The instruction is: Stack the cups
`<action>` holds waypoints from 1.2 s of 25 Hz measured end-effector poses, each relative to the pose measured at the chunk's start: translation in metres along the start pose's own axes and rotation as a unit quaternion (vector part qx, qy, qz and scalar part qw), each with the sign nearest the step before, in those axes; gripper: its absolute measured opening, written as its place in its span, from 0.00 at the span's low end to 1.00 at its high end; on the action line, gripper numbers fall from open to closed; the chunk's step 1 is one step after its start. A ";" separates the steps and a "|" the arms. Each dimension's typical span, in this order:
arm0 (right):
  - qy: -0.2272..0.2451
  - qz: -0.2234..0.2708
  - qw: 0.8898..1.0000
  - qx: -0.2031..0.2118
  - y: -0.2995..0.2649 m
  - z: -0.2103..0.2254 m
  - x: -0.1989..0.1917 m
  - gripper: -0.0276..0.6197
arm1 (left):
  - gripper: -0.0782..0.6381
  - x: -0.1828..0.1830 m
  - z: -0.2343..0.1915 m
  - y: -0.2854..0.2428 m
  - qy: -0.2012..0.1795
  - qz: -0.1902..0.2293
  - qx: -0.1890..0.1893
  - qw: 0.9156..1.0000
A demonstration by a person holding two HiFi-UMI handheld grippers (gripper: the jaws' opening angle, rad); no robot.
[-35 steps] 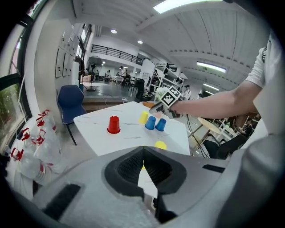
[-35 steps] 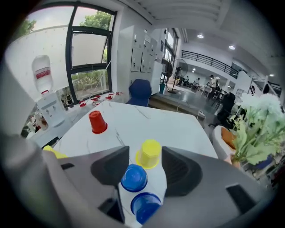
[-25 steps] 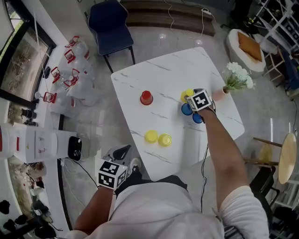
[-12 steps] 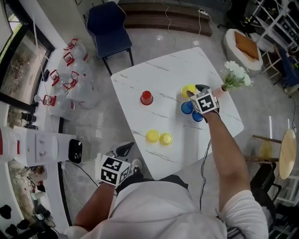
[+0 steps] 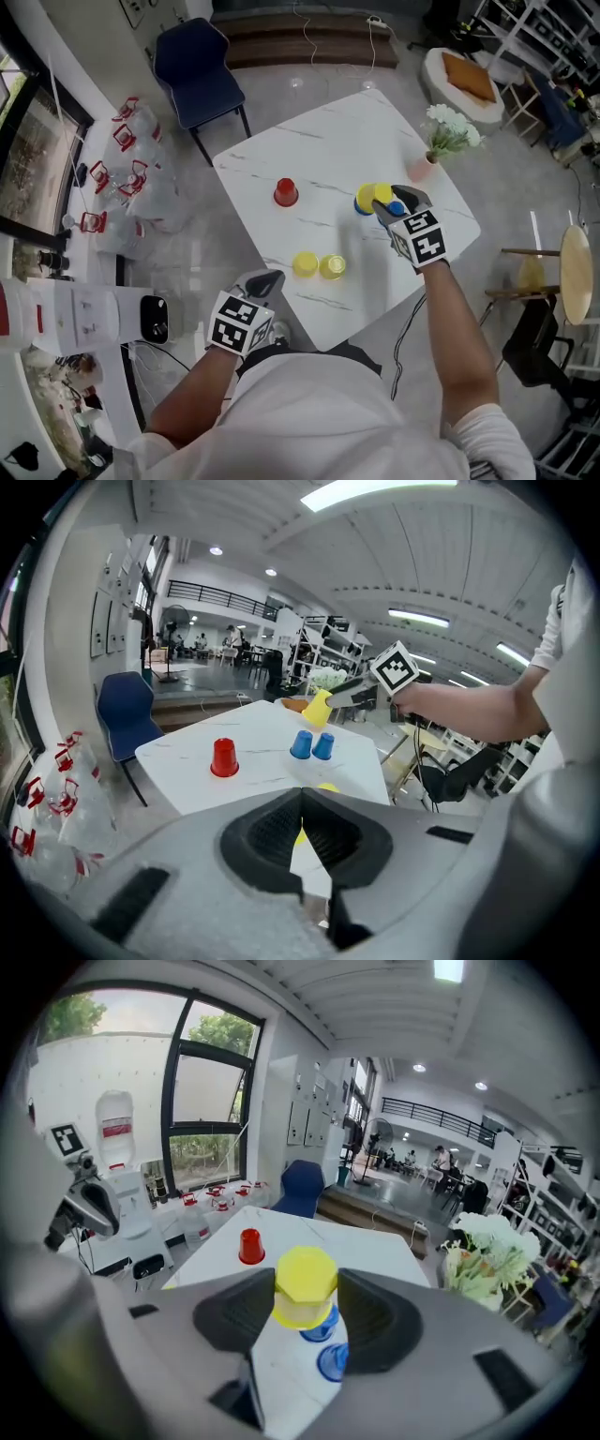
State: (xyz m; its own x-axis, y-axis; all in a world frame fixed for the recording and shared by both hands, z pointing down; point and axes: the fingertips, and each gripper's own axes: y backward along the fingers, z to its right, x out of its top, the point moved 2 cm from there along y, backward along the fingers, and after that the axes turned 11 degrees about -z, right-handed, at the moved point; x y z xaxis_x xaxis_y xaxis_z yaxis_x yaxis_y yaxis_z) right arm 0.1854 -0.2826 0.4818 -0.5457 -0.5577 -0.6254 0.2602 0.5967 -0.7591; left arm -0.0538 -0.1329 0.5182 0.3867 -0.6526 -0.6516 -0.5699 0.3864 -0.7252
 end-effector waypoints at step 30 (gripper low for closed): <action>-0.011 -0.109 0.994 0.028 -0.020 -0.123 -0.148 0.43 | 0.12 -0.010 0.017 -0.010 -0.027 -0.022 -0.030 0.999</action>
State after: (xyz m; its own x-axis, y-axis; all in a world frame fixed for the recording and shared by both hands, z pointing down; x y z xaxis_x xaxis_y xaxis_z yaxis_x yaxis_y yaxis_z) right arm 0.1626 -0.1410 0.6121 -0.5771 -0.6826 -0.4483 0.1826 0.4272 -0.8855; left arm -0.0395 -0.1193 0.5285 0.4499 -0.6316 -0.6314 -0.5937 0.3166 -0.7397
